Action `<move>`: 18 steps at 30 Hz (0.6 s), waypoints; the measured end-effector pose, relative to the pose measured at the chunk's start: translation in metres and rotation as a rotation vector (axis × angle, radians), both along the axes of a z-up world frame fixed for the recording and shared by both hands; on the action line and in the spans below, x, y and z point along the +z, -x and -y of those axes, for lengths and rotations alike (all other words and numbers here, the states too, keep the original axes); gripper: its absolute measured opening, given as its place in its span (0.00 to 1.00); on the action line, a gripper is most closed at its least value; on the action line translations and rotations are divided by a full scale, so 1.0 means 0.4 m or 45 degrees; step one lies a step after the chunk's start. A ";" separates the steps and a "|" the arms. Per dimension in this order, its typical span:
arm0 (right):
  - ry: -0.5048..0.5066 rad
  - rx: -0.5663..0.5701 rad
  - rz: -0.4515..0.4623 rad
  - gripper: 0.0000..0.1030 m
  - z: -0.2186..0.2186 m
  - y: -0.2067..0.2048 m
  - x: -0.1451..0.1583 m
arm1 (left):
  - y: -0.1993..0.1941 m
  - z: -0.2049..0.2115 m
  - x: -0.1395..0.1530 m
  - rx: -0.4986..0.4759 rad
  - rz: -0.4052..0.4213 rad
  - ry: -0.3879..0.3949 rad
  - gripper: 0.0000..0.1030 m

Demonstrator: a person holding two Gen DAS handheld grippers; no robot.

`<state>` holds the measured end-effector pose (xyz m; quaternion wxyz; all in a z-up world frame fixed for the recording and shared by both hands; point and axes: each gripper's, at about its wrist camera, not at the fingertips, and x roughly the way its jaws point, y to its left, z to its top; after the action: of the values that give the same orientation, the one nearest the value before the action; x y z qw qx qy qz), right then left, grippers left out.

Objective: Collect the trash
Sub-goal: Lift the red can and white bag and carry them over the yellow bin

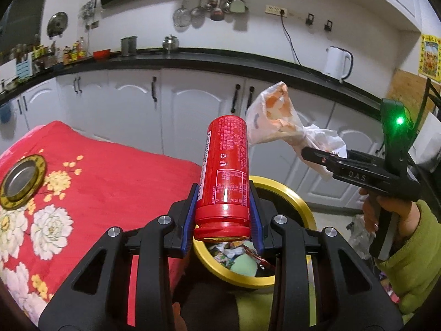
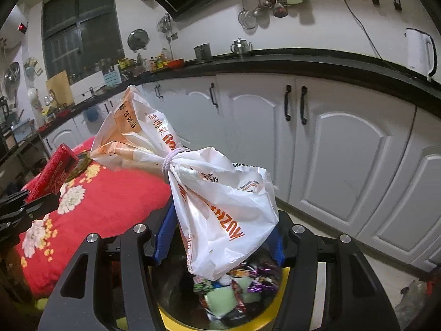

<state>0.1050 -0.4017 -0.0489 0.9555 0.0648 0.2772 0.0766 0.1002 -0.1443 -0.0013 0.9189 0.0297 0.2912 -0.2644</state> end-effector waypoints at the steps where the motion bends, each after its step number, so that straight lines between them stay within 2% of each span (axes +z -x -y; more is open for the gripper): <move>1: 0.002 -0.007 -0.003 0.53 0.005 0.000 -0.004 | 0.001 0.007 -0.004 -0.007 -0.004 -0.002 0.25; 18: -0.029 -0.056 -0.100 0.54 0.073 0.013 -0.073 | -0.008 0.116 -0.084 -0.126 -0.095 -0.039 0.25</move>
<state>0.1000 -0.4311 -0.0783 0.9446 0.0846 0.3122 0.0562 0.1034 -0.1905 -0.0348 0.8926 0.0484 0.3276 -0.3060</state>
